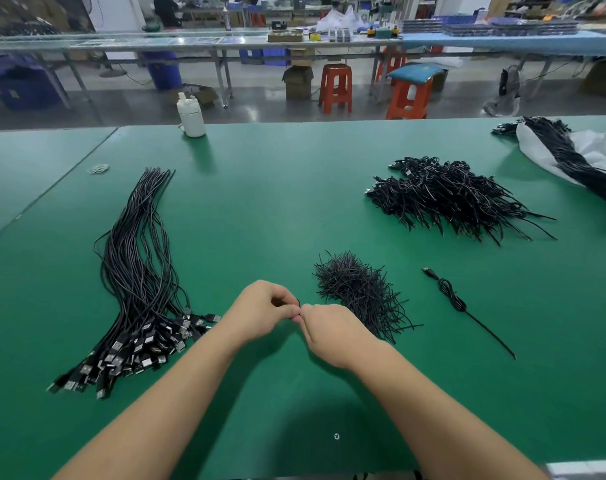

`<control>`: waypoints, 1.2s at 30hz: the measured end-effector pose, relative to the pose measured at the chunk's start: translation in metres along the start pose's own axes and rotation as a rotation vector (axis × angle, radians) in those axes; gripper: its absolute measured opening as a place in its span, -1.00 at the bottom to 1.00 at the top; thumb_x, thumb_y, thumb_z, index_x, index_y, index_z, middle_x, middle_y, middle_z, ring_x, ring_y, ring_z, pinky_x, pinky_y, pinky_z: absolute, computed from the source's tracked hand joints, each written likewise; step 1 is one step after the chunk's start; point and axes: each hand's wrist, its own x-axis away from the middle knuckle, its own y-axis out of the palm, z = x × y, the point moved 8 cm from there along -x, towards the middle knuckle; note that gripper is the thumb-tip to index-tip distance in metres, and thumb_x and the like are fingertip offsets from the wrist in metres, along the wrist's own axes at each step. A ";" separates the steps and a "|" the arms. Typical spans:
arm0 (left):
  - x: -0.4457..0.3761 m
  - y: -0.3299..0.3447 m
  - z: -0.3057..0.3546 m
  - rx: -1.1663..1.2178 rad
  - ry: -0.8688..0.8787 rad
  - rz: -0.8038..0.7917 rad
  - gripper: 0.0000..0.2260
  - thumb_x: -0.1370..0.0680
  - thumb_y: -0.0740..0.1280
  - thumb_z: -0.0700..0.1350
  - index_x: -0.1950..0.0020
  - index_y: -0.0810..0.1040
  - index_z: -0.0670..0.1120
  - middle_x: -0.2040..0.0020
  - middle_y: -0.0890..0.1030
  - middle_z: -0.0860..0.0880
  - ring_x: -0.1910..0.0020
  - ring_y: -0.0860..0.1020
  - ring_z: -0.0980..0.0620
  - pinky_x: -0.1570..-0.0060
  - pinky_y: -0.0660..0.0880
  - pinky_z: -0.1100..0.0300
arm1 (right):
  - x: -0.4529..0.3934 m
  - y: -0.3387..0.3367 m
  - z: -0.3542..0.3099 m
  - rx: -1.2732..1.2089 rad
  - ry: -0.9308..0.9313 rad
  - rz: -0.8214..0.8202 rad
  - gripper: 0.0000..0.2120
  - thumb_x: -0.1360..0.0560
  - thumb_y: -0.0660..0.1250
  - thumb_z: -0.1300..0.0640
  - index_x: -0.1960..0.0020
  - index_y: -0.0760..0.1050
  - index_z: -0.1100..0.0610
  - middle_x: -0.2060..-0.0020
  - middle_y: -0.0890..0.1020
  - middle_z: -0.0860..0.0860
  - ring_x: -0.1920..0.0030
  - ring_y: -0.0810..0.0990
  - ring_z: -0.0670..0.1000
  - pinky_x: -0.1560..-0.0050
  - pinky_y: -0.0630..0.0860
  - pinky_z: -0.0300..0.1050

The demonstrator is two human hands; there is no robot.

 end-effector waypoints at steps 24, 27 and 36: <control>-0.001 0.010 -0.021 0.616 -0.155 -0.178 -0.96 -0.52 0.41 -0.33 0.09 0.59 -0.31 0.25 0.67 -0.22 0.34 0.63 -0.02 0.27 0.63 0.17 | 0.023 -0.048 0.001 -0.029 -0.263 0.613 -0.79 -0.44 0.51 0.18 -0.06 0.65 0.12 -0.11 0.67 -0.01 -0.19 0.59 0.09 -0.27 0.48 0.00; 0.001 0.010 -0.018 0.651 -0.138 -0.224 -0.94 -0.52 0.43 -0.26 0.15 0.61 -0.18 0.22 0.68 -0.15 0.28 0.63 0.06 0.31 0.56 0.24 | 0.024 -0.052 0.004 -0.177 -0.234 0.671 -0.83 -0.46 0.49 0.24 -0.05 0.69 0.17 -0.05 0.70 0.03 -0.13 0.65 0.08 -0.23 0.54 -0.05; -0.002 -0.009 -0.003 0.495 0.148 -0.040 -0.93 -0.54 0.42 -0.22 0.14 0.59 -0.15 0.27 0.64 0.00 0.33 0.43 0.07 0.29 0.40 0.24 | 0.003 -0.036 0.023 -0.774 0.156 0.335 -0.89 -0.57 0.37 0.14 0.06 0.69 0.07 0.31 0.67 -0.07 0.33 0.54 -0.16 0.25 0.45 -0.28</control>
